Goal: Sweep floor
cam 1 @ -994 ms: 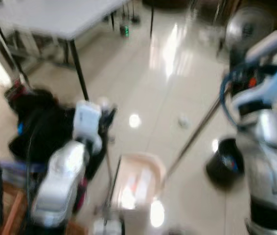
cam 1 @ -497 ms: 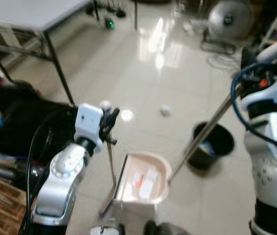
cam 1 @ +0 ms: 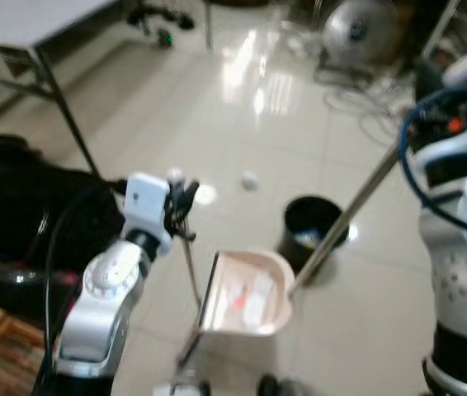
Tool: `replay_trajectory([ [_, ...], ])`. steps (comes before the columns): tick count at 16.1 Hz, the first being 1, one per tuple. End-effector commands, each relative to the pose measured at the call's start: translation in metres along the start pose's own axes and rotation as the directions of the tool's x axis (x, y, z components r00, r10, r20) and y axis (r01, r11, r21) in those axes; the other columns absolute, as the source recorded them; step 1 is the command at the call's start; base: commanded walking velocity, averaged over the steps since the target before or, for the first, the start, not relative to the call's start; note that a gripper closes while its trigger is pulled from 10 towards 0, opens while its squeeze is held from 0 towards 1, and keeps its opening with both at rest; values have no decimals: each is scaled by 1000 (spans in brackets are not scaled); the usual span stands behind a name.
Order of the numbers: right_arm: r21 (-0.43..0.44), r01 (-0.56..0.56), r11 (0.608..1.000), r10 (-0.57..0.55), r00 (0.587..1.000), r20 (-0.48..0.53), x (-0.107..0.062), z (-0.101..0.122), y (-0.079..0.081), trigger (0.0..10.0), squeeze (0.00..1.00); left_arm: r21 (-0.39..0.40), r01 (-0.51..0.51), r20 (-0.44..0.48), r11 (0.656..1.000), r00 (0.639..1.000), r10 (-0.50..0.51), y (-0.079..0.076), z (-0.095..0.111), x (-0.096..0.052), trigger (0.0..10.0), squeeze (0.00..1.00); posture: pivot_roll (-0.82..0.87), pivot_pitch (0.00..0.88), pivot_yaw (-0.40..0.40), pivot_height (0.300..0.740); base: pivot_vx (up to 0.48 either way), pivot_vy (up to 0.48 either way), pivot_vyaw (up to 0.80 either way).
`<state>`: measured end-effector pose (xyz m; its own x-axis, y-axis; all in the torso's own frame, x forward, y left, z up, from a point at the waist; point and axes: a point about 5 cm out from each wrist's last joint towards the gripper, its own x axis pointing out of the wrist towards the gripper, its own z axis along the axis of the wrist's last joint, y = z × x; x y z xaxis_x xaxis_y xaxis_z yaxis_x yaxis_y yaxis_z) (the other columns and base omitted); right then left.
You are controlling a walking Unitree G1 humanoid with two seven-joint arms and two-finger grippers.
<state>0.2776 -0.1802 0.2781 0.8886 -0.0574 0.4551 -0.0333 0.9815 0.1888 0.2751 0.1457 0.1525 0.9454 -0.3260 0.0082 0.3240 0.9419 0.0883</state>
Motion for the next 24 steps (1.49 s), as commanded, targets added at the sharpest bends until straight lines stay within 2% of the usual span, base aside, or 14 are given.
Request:
replay_trajectory([
  [1,33,-7,999,5,998,61,2,15,2,10000,0,35,-15,29,999,999,14,5,7,1,10000,0,51,104,15,740,0,0,0],
  [4,29,6,1000,-8,997,76,8,22,-3,10000,0,37,-13,37,999,999,12,4,7,3,10000,0,51,97,15,740,0,0,-671],
  [6,20,22,1000,-23,997,79,11,24,-6,10000,0,1,-10,18,1000,1000,10,5,5,3,10000,0,51,94,16,740,0,0,-800],
  [10,19,33,999,-35,997,72,13,27,-9,10000,0,41,-10,33,999,999,9,6,6,4,10000,0,49,91,17,740,0,0,-800],
  [14,29,34,999,-36,996,86,15,33,-11,10000,0,43,-6,55,999,998,4,6,9,4,10000,0,43,91,14,740,142,0,-800],
  [19,21,23,1000,-24,996,83,16,34,-13,10000,0,49,-36,59,998,998,34,8,8,3,10000,0,44,91,10,740,331,0,0],
  [24,39,-32,999,29,997,74,18,34,-7,10000,0,60,-61,56,996,997,58,13,7,-1,10000,0,54,90,-4,740,351,0,0],
])
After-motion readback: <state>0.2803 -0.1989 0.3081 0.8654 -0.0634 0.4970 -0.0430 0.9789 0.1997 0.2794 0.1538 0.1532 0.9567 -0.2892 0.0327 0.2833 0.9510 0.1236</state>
